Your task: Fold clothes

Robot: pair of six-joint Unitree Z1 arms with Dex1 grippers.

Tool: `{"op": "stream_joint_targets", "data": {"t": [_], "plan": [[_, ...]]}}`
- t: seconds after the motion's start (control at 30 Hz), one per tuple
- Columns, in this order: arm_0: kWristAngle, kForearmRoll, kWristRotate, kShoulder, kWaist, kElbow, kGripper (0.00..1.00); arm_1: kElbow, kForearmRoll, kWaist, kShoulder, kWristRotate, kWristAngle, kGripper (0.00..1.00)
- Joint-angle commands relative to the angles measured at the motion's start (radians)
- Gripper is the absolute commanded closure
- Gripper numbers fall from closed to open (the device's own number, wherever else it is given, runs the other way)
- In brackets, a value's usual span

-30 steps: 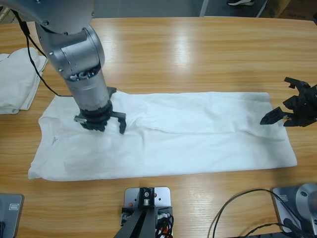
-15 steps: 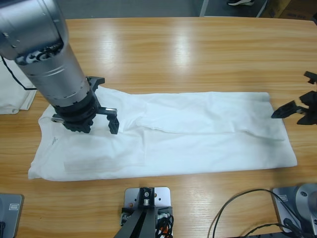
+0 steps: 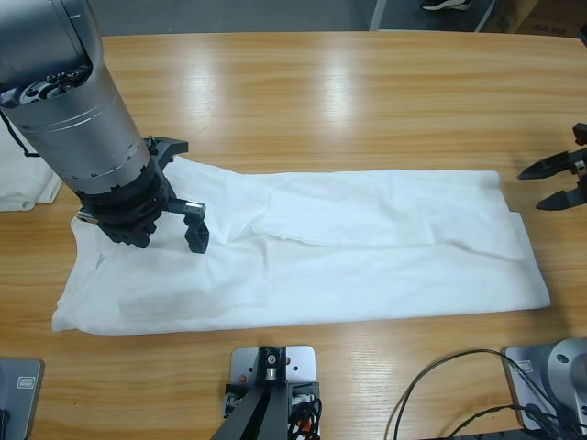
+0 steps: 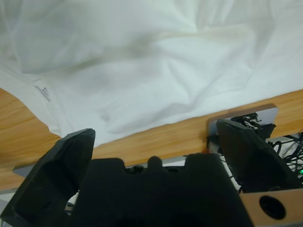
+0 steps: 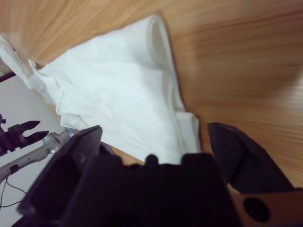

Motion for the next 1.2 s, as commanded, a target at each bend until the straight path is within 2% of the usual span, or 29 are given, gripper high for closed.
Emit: {"op": "stream_joint_targets", "data": {"t": [0.03, 0.13, 0.17, 0.2, 0.23, 0.27, 0.33, 0.4, 0.53, 0.67, 0.87, 1.1, 1.2], "plan": [[0.005, 0.013, 0.017, 0.001, 0.004, -0.023, 0.0, -0.069, 0.143, -0.03, 0.048, -0.004, -0.072, 0.082], [0.005, 0.015, 0.023, 0.018, 0.004, -0.022, 0.0, -0.059, 0.145, -0.025, -0.054, -0.011, -0.07, 0.092], [0.006, 0.016, -0.005, 0.005, 0.004, -0.005, 0.0, -0.06, 0.146, 0.022, -0.132, -0.01, -0.08, 0.102], [0.006, 0.016, -0.028, -0.011, 0.004, 0.014, 0.0, -0.061, 0.146, 0.09, -0.196, -0.004, -0.101, 0.105], [0.006, 0.014, -0.043, -0.031, 0.004, 0.041, 0.0, -0.061, 0.143, 0.205, -0.269, 0.017, -0.14, 0.105], [0.008, 0.012, -0.063, -0.049, 0.004, 0.06, 0.0, -0.06, 0.139, 0.315, -0.329, 0.051, -0.208, 0.105], [0.034, -0.011, -0.101, -0.09, 0.004, 0.118, 0.0, -0.03, 0.121, 0.551, -0.468, 0.229, -0.416, 0.094], [0.041, -0.063, -0.138, -0.105, 0.004, 0.187, 0.0, 0.018, 0.093, 0.7, -0.536, 0.426, -0.512, 0.081], [0.049, -0.208, -0.205, -0.139, 0.003, 0.344, 0.001, 0.09, -0.023, 1.005, -0.47, 0.665, -0.626, 0.073], [0.045, -0.357, -0.243, -0.108, 0.003, 0.451, 0.009, 0.155, -0.199, 1.157, -0.338, 0.664, -0.657, 0.078], [0.025, -0.453, -0.249, 0.022, 0.003, 0.448, 0.009, 0.186, -0.311, 1.215, -0.193, 0.663, -0.662, 0.078], [0.017, -0.455, -0.243, 0.128, 0.005, 0.356, 0.029, 0.19, -0.399, 1.211, -0.055, 0.656, -0.607, 0.078], [0.015, -0.454, -0.241, 0.143, 0.008, 0.335, 0.05, 0.18, -0.413, 1.168, -0.028, 0.628, -0.609, 0.078]]}}
